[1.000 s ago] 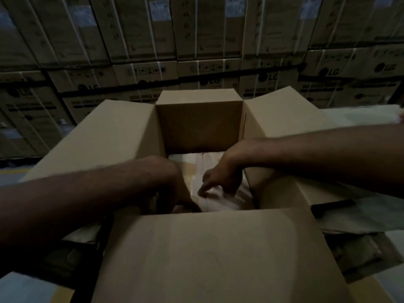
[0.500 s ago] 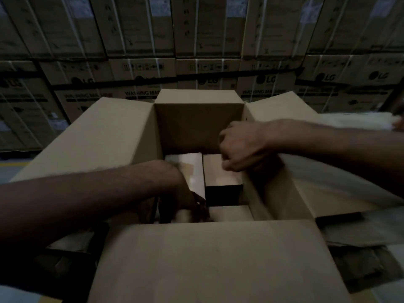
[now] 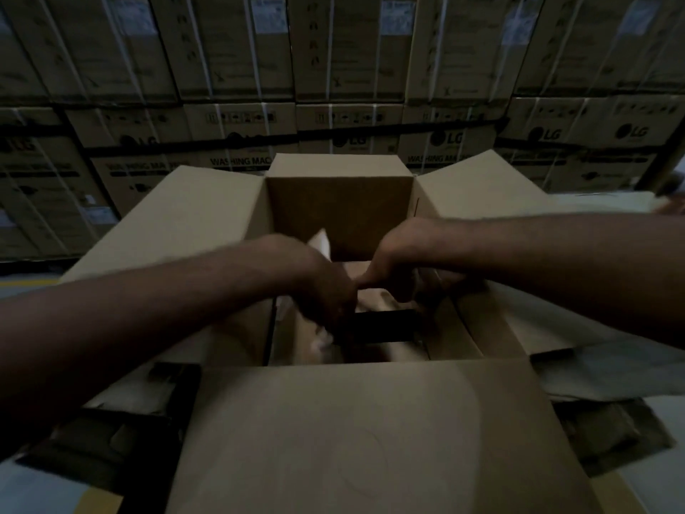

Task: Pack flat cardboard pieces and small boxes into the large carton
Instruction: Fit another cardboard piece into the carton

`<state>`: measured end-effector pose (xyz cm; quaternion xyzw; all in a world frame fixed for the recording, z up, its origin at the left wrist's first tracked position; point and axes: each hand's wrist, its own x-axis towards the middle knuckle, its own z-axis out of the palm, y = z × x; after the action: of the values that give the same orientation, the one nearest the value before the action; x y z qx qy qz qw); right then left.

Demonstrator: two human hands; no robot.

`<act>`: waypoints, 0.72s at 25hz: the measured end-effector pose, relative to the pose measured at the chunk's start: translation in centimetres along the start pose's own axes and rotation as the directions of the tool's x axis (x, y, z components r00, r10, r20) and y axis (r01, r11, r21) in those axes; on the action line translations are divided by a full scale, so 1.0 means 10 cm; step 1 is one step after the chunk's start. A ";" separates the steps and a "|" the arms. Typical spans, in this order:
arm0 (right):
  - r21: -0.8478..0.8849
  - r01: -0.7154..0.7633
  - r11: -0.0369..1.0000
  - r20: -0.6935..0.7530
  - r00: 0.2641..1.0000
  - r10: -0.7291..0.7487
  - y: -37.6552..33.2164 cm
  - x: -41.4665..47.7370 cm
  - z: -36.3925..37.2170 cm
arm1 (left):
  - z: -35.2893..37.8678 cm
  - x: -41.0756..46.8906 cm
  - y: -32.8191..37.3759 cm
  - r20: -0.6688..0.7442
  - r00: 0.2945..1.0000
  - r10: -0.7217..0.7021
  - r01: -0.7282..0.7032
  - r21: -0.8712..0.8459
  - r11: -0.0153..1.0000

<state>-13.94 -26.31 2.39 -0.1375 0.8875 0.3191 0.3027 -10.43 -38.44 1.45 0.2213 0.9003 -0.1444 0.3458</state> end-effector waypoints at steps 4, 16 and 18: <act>0.028 0.291 0.956 -0.014 0.957 -0.291 -0.26 0.22 0.05 | -0.06 -0.20 -0.46 -0.102 0.988 -0.116 0.127 0.110 0.986; 0.057 0.196 0.979 0.254 0.945 -0.205 0.03 0.20 0.41 | 0.11 0.41 -0.15 0.252 0.968 -0.007 -0.043 0.193 0.980; 0.112 0.281 0.953 0.039 0.957 -0.287 0.12 0.26 0.52 | 0.14 0.48 -0.13 0.157 0.987 0.013 -0.043 0.188 0.981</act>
<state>-14.10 -22.14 -1.86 -0.2386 0.8656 0.2285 0.3763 -13.43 -38.73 -2.69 0.2541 0.8495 -0.2420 0.3940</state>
